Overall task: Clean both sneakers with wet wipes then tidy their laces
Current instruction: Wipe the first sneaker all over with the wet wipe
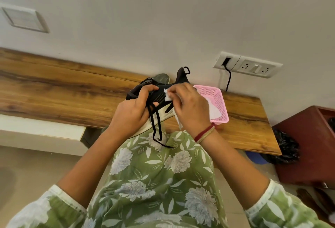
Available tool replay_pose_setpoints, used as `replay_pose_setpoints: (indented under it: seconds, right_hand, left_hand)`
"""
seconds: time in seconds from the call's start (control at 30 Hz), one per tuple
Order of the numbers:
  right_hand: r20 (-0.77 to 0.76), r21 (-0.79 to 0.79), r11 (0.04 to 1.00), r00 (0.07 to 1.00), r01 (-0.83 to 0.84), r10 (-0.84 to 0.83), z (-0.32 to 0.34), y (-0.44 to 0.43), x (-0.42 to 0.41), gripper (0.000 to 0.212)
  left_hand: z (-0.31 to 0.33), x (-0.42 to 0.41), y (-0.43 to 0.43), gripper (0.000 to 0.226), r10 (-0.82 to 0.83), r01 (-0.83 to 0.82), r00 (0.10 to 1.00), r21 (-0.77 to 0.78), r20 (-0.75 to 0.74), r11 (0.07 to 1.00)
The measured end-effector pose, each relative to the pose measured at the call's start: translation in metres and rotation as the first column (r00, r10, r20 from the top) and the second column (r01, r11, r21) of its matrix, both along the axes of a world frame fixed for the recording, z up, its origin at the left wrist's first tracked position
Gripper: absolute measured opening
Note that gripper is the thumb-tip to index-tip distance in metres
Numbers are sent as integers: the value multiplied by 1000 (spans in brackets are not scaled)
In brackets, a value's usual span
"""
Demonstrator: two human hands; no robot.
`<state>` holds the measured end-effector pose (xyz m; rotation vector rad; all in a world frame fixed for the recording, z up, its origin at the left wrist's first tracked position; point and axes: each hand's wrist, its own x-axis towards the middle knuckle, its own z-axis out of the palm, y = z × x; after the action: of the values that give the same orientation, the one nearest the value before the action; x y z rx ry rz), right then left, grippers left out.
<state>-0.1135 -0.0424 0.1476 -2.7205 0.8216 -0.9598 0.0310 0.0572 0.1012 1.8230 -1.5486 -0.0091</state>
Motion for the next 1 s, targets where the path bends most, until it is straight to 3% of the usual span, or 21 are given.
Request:
replay_pose_setpoints:
  seconds: [0.13, 0.3, 0.43, 0.5, 0.6, 0.73, 0.9, 0.93, 1.0]
  right_hand:
    - [115, 231, 951, 964, 208, -239, 3, -22, -1, 9]
    - [23, 96, 995, 1000, 9, -11, -7, -8, 4, 9]
    - [104, 252, 948, 968, 194, -226, -3, -30, 5, 10]
    - [106, 241, 958, 978, 152, -182, -8, -27, 9, 11]
    - [7, 87, 996, 1000, 6, -6, -21, -12, 13, 17]
    - [36, 268, 937, 969, 226, -244, -22, -33, 13, 12]
    - [-45, 80, 997, 999, 0, 4, -35, -4, 22, 16]
    - [-42, 82, 996, 999, 18, -14, -35, -9, 21, 16]
    - [38, 262, 954, 987, 143, -158, -31, -36, 15, 12]
  left_hand:
    - [-2, -1, 2, 36, -3, 3, 1000, 12, -12, 1000]
    - [-5, 0, 0, 36, -2, 3, 1000, 37, -12, 999]
    - [-5, 1, -3, 38, 0, 1, 1000, 46, -27, 999]
    - [-7, 3, -4, 38, 5, -4, 1000, 52, -23, 999]
    - [-9, 6, -5, 37, 12, -13, 1000, 76, 11, 997]
    - [-11, 5, -8, 36, 19, -23, 999, 120, 32, 993]
    - [-14, 7, -8, 36, 25, -26, 1000, 113, 9, 993]
    - [-14, 8, -8, 36, 22, -22, 1000, 113, 5, 993]
    - [-13, 9, -7, 37, 15, -14, 1000, 116, -5, 993]
